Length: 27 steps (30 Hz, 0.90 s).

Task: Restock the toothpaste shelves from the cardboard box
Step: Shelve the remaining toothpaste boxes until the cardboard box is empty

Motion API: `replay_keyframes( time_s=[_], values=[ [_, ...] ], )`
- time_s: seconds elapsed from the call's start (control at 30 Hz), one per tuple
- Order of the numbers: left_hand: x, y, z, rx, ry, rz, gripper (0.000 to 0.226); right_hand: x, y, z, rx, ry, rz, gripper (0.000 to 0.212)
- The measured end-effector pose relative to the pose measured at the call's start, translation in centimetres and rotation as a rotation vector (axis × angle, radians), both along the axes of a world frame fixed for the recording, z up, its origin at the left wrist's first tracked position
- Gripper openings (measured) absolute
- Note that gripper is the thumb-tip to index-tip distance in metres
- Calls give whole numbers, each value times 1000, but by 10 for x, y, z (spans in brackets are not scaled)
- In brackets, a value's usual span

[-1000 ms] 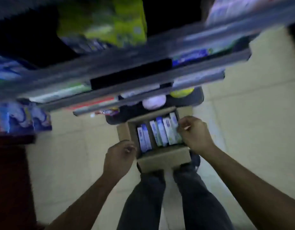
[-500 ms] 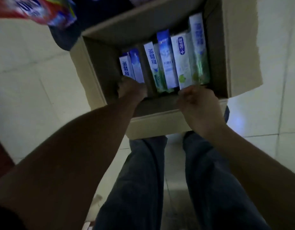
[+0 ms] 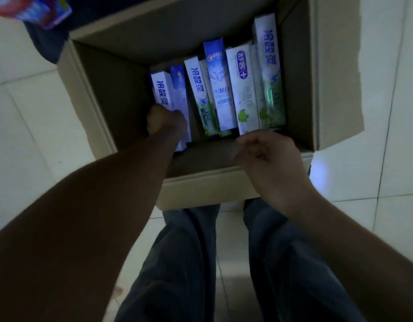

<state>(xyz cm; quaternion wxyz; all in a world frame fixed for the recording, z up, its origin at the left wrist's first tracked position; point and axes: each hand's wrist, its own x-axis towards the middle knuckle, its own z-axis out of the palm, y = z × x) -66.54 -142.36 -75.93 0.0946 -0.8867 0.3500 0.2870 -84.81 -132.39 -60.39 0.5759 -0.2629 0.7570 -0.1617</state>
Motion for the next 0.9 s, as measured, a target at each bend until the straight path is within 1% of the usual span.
replay_keyframes(
  time_s=[0.07, 0.13, 0.2, 0.23, 0.33, 0.37, 0.4, 0.43, 0.47, 0.53, 0.6, 0.67, 0.7, 0.8, 0.87, 0.9],
  values=[
    [4, 0, 33, -63, 115, 15, 42, -5, -7, 5, 8, 17, -40, 14],
    [8, 1, 70, -91, 303, 78, 31, -7, -12, 11, -15, 67, -46, 17],
    [11, 2, 107, -69, 514, 198, 14, -5, -15, 23, -77, 78, -18, 30],
    [12, 2, 124, -47, 576, 256, 11, -3, -16, 29, -144, 93, 65, 42],
    [6, 2, 165, -7, 716, 470, 14, 3, -18, 46, -385, 172, 555, 76],
    [3, 2, 174, 0, 748, 531, 16, 6, -18, 51, -438, 203, 680, 82],
    [-1, 2, 182, 16, 768, 577, 17, 9, -17, 55, -468, 228, 757, 84],
    [-5, 4, 186, 44, 780, 596, 19, 13, -16, 57, -494, 243, 779, 80],
    [-11, 5, 189, 81, 791, 601, 20, 16, -15, 60, -532, 252, 751, 72],
    [-19, 10, 191, 140, 820, 574, 23, 16, -12, 60, -621, 281, 614, 58],
    [-24, 11, 186, 172, 800, 480, 35, 10, -9, 60, -627, 296, 436, 55],
    [-25, 8, 172, 173, 729, 382, 49, -1, -7, 58, -527, 267, 229, 49],
    [-24, 7, 160, 157, 693, 355, 50, -7, -5, 56, -456, 257, 123, 44],
    [-25, 3, 118, 140, 608, 274, 32, -25, -3, 48, -300, 271, -116, 32],
    [-25, 3, 81, 134, 536, 152, 32, -34, -4, 43, -227, 266, -209, 30],
    [-24, 4, 61, 142, 475, 33, 35, -39, -2, 40, -231, 250, -232, 30]
  ],
)
